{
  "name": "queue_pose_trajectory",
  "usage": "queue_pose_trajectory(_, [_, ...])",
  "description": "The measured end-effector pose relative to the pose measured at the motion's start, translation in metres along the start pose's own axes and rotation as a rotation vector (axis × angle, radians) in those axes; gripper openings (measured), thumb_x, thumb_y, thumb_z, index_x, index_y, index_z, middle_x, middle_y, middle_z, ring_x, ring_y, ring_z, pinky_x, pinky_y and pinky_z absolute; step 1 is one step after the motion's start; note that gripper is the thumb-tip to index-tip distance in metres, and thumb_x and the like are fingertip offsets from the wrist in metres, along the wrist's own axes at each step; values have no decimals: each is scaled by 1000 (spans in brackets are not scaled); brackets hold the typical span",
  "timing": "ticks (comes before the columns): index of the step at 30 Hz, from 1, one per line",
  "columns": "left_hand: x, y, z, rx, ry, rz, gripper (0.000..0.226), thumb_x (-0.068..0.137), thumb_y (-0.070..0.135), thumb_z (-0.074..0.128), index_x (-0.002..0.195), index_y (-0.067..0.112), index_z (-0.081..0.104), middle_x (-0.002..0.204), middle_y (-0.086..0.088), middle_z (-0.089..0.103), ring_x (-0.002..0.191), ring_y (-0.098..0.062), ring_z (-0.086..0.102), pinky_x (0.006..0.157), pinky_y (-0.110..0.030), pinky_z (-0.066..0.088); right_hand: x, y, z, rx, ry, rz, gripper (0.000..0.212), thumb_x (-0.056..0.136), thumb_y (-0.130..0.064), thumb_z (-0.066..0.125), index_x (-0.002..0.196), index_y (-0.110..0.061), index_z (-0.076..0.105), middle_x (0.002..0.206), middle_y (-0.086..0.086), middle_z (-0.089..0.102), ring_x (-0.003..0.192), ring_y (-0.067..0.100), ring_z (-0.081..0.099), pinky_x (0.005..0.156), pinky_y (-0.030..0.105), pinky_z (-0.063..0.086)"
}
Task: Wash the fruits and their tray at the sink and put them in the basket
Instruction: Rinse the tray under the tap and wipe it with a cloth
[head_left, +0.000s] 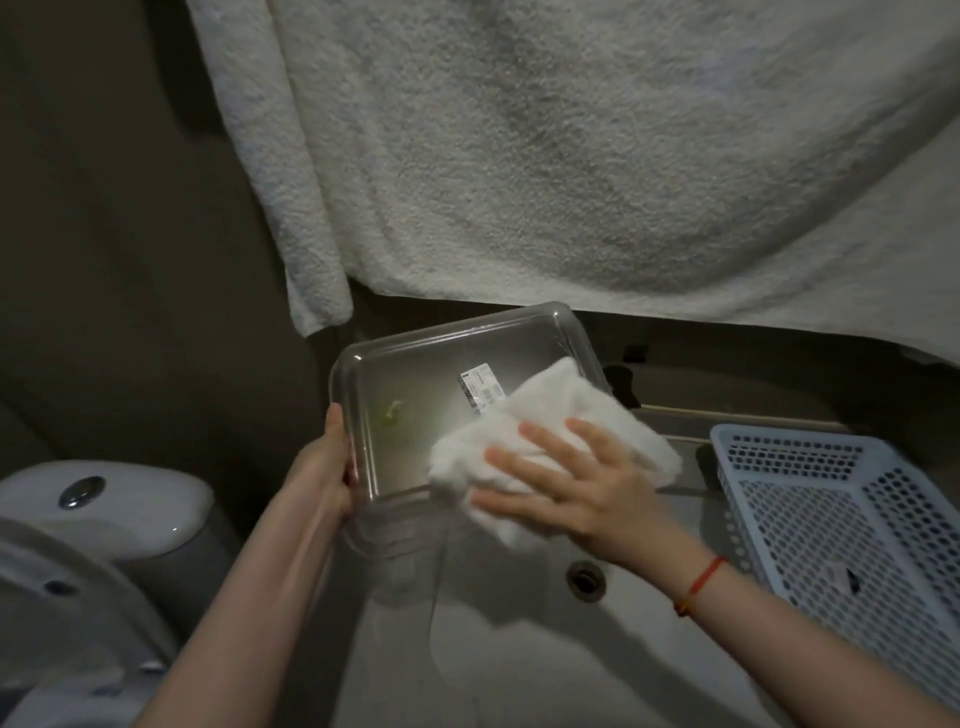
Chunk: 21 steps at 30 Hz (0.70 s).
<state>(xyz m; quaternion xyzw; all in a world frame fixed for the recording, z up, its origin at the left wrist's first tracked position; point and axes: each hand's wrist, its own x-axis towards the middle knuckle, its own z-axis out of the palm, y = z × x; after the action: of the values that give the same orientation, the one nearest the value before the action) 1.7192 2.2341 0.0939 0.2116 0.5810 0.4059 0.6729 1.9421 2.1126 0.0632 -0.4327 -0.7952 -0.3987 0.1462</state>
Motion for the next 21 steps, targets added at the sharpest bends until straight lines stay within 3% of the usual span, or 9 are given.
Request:
queue_pose_trajectory(2, [6, 4, -7, -5, 2, -22, 45, 92, 51, 49, 70, 12, 56, 69, -4, 56, 59, -18, 56, 67, -33, 53, -11, 15, 2, 55, 9, 76, 49, 90, -20, 47, 134, -41, 40, 139, -5, 44, 125, 25, 52, 96, 43, 40])
queue_pose_trajectory(5, [6, 6, -11, 9, 4, -5, 47, 94, 50, 45, 67, 12, 54, 44, -2, 57, 34, -15, 56, 37, -25, 50, -7, 30, -1, 465, -10, 295, 41, 94, -32, 38, 134, -31, 43, 145, -3, 36, 135, 27, 33, 112, 38, 27])
queue_pose_trajectory(9, [9, 7, -11, 6, 8, 23, 43, 97, 46, 42, 69, 14, 51, 33, 2, 52, 26, -9, 51, 30, -17, 42, 32, 44, -7, 1016, -35, 693, 62, 80, 8, 45, 127, -33, 44, 144, -17, 27, 141, 5, 14, 117, 19, 5])
queue_pose_trajectory(12, [14, -1, -11, 219, 4, 135, 38, 100, 43, 36, 71, 20, 44, 28, 9, 46, 23, 0, 43, 29, -10, 34, 61, 65, -6, 1044, -135, 829, 65, 84, 14, 40, 135, -27, 40, 153, -5, 21, 145, 15, 6, 116, 27, 2])
queue_pose_trajectory(15, [17, -1, -12, 293, 13, 182, 35, 101, 37, 36, 71, 21, 42, 26, 12, 44, 21, 1, 42, 29, -10, 33, 80, 84, 1, 1064, -208, 947, 52, 97, -3, 36, 145, -23, 31, 158, 4, 10, 144, 18, 11, 116, 33, 6])
queue_pose_trajectory(17, [18, 2, -12, 274, 25, 181, 35, 100, 42, 37, 72, 22, 44, 27, 13, 45, 22, 1, 42, 46, -13, 46, 83, 85, 6, 1147, -233, 1021, 48, 101, -15, 34, 147, -24, 27, 158, 7, 13, 135, 17, 24, 117, 42, 14])
queue_pose_trajectory(18, [19, 5, -13, 248, 29, 173, 34, 99, 44, 38, 74, 22, 46, 27, 14, 45, 23, 1, 42, 68, -16, 52, 80, 81, 6, 1174, -235, 1044, 47, 101, -16, 35, 147, -23, 27, 157, 7, 18, 133, 15, 27, 118, 44, 17])
queue_pose_trajectory(19, [20, 7, -14, 214, 41, 166, 32, 99, 44, 39, 80, 22, 51, 29, 14, 46, 24, 1, 43, 91, -24, 48, 76, 76, 6, 1190, -217, 1061, 47, 101, -16, 37, 147, -22, 28, 154, 6, 26, 135, 14, 30, 117, 41, 21])
queue_pose_trajectory(21, [21, 9, -15, 108, 55, 149, 35, 99, 42, 41, 116, 16, 58, 47, 11, 56, 38, -2, 50, 110, -34, 34, 63, 59, 6, 1246, -100, 1105, 46, 100, -12, 41, 144, -22, 35, 146, 1, 41, 133, 10, 38, 112, 26, 32])
